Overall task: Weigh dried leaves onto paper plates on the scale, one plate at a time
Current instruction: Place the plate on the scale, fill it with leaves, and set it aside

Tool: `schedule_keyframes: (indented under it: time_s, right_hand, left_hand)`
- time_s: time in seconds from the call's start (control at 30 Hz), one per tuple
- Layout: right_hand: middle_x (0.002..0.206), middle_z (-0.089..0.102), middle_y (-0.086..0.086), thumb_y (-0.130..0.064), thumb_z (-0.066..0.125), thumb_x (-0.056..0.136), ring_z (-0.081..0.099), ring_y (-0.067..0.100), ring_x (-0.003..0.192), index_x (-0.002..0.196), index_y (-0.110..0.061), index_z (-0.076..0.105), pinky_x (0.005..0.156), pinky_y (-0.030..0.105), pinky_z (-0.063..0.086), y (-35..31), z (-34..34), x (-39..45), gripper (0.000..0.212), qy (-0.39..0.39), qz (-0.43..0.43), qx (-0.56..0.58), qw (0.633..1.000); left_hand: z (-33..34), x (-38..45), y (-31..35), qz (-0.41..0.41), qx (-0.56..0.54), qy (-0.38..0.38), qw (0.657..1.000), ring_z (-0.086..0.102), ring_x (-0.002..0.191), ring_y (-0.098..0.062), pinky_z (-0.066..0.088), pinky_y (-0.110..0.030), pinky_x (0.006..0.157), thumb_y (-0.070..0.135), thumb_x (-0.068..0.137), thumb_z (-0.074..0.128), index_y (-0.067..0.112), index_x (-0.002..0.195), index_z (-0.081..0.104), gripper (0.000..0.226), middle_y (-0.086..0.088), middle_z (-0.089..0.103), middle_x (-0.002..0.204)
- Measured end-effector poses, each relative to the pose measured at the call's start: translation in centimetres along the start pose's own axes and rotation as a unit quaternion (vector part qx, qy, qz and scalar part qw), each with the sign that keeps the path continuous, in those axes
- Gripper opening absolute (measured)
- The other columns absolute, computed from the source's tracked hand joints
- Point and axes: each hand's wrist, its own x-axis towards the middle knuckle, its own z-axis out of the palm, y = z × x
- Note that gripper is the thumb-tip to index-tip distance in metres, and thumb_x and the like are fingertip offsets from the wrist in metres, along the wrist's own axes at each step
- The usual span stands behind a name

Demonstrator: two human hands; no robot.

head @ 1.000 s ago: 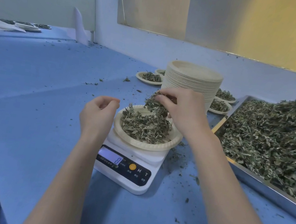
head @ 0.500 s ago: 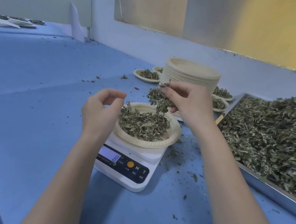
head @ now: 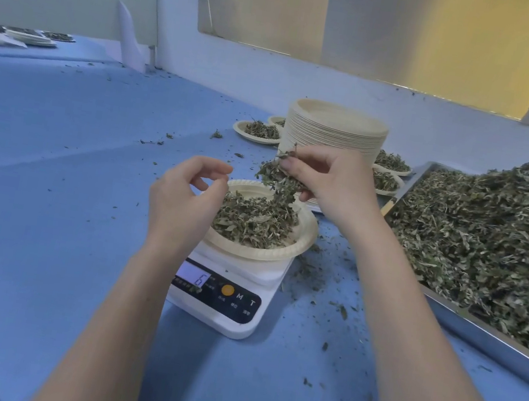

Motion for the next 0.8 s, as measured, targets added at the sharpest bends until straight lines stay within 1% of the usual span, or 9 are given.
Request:
schedule_keyframes:
  time_s: [0.13, 0.27, 0.33, 0.4, 0.47, 0.53, 0.6, 0.67, 0.8]
  right_hand:
    - [0.086, 0.073, 0.004, -0.027, 0.071, 0.084, 0.054, -0.001, 0.04, 0.077, -0.036, 0.066, 0.053, 0.014, 0.045, 0.2, -1.3, 0.0, 0.013, 0.026, 0.007, -0.001, 1.0]
    - [0.081, 0.071, -0.002, -0.027, 0.07, 0.085, 0.058, 0.001, 0.042, 0.084, -0.028, 0.07, 0.052, 0.013, 0.043, 0.7, -2.2, 0.1, 0.002, 0.031, 0.022, 0.0, 0.999]
    - [0.079, 0.07, -0.008, -0.027, 0.071, 0.084, 0.065, 0.005, 0.055, 0.092, -0.021, 0.074, 0.058, 0.014, 0.05, 0.6, -1.8, 0.1, 0.01, 0.012, 0.027, -0.006, 1.0]
    - [0.085, 0.073, -0.007, -0.027, 0.073, 0.083, 0.068, 0.006, 0.075, 0.096, -0.02, 0.075, 0.073, 0.021, 0.054, 0.3, -1.2, 0.2, 0.015, -0.015, 0.018, -0.029, 0.999]
    - [0.087, 0.073, -0.008, -0.027, 0.073, 0.082, 0.064, -0.001, 0.08, 0.095, -0.023, 0.075, 0.073, 0.013, 0.047, -0.1, -0.6, 0.1, 0.014, -0.033, 0.003, -0.052, 0.998]
    - [0.081, 0.07, -0.012, -0.025, 0.073, 0.082, 0.059, -0.013, 0.072, 0.094, -0.022, 0.075, 0.066, 0.003, 0.041, -0.3, -0.2, 0.0, 0.012, -0.041, -0.007, -0.051, 0.998]
    - [0.08, 0.07, -0.012, -0.023, 0.072, 0.083, 0.056, -0.017, 0.067, 0.095, -0.02, 0.075, 0.066, 0.001, 0.042, -0.4, -0.1, 0.0, 0.012, -0.031, -0.013, -0.036, 0.999]
    - [0.08, 0.071, -0.01, -0.022, 0.07, 0.085, 0.057, -0.015, 0.065, 0.096, -0.02, 0.075, 0.067, 0.004, 0.044, -0.5, -0.2, 0.0, 0.012, -0.012, -0.02, -0.03, 0.999]
    - [0.068, 0.066, -0.016, -0.023, 0.069, 0.086, 0.056, -0.011, 0.054, 0.092, -0.025, 0.074, 0.064, 0.013, 0.049, -0.5, -0.6, 0.1, 0.008, 0.031, -0.02, -0.017, 0.999]
  left_hand:
    - [0.2, -0.3, 0.3, 0.021, 0.017, 0.001, 1.0, 0.047, 0.073, -0.003, 0.035, -0.02, 0.069, 0.015, 0.084, 0.059, 0.038, 0.078, 0.064, 0.024, 0.023, 0.062, 0.075]
    - [1.2, -1.1, 1.2, 0.128, 0.083, -0.012, 0.988, 0.045, 0.08, 0.001, 0.03, -0.003, 0.071, 0.007, 0.083, 0.059, 0.034, 0.086, 0.063, 0.027, 0.025, 0.058, 0.077]
    - [1.4, -1.3, 1.3, 0.142, 0.095, -0.01, 0.985, 0.044, 0.082, -0.004, 0.029, -0.001, 0.071, 0.006, 0.082, 0.058, 0.033, 0.089, 0.063, 0.027, 0.024, 0.058, 0.078]
    - [1.3, -1.2, 1.2, 0.107, 0.073, 0.003, 0.992, 0.045, 0.079, -0.001, 0.03, -0.004, 0.069, 0.009, 0.083, 0.057, 0.037, 0.086, 0.062, 0.029, 0.024, 0.058, 0.078]
    - [1.0, -1.0, 0.9, 0.056, 0.039, 0.022, 0.997, 0.046, 0.076, 0.001, 0.033, -0.011, 0.067, 0.012, 0.084, 0.056, 0.041, 0.081, 0.061, 0.03, 0.022, 0.06, 0.078]
    - [0.7, -0.8, 0.8, 0.02, 0.014, 0.044, 0.999, 0.047, 0.073, 0.0, 0.034, -0.015, 0.066, 0.015, 0.085, 0.055, 0.042, 0.078, 0.061, 0.029, 0.017, 0.062, 0.081]
    - [0.4, -0.6, 0.7, 0.0, -0.012, 0.063, 0.998, 0.05, 0.073, -0.003, 0.035, -0.011, 0.064, 0.016, 0.086, 0.056, 0.042, 0.076, 0.061, 0.029, 0.013, 0.062, 0.081]
    - [0.2, -0.4, 0.8, -0.012, -0.031, 0.069, 0.997, 0.054, 0.077, -0.005, 0.037, -0.009, 0.064, 0.016, 0.087, 0.056, 0.042, 0.076, 0.062, 0.028, 0.01, 0.062, 0.08]
    - [0.1, -0.3, 0.8, -0.023, -0.036, 0.073, 0.996, 0.054, 0.076, -0.004, 0.041, -0.015, 0.067, 0.016, 0.087, 0.055, 0.04, 0.077, 0.063, 0.027, 0.002, 0.066, 0.087]
